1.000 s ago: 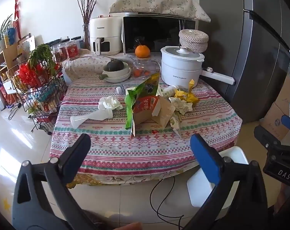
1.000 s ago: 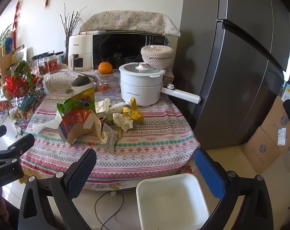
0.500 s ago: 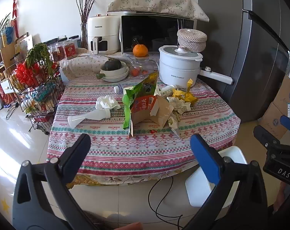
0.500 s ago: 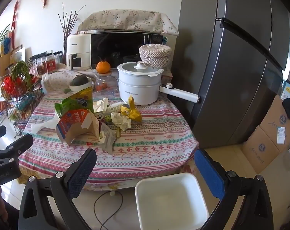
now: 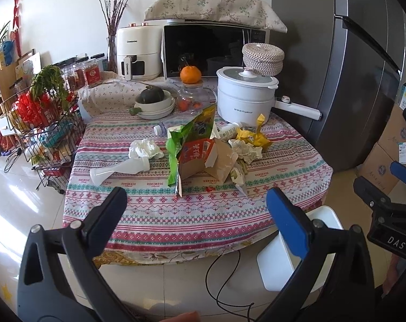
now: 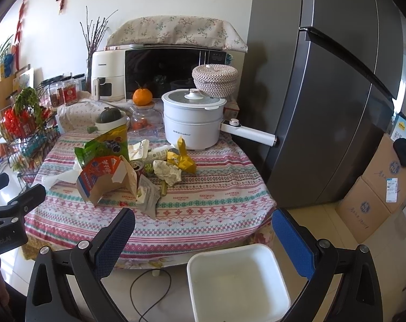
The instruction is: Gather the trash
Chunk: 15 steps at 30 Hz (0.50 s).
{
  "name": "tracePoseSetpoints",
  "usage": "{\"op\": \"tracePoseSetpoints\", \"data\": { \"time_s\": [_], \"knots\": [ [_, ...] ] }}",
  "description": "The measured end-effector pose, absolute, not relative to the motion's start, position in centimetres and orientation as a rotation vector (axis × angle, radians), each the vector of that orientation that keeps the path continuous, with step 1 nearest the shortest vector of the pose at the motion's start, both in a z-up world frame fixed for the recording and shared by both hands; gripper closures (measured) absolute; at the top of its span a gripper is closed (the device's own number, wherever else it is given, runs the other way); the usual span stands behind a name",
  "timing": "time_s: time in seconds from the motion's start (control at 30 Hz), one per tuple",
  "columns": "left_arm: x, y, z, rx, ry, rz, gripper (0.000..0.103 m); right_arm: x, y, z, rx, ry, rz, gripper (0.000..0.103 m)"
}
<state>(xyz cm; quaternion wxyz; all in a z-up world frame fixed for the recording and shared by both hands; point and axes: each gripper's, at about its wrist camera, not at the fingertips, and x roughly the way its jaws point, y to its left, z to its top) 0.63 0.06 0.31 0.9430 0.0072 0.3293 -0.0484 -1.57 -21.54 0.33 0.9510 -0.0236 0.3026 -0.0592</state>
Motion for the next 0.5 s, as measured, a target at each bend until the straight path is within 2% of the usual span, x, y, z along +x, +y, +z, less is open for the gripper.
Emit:
{"op": "tracePoseSetpoints", "data": {
  "time_s": [0.5],
  "knots": [
    [0.8, -0.2, 0.3, 0.033, 0.622, -0.138, 0.000, -2.5, -21.6, 1.0, -0.053, 0.548, -0.170, 0.000]
  ]
}}
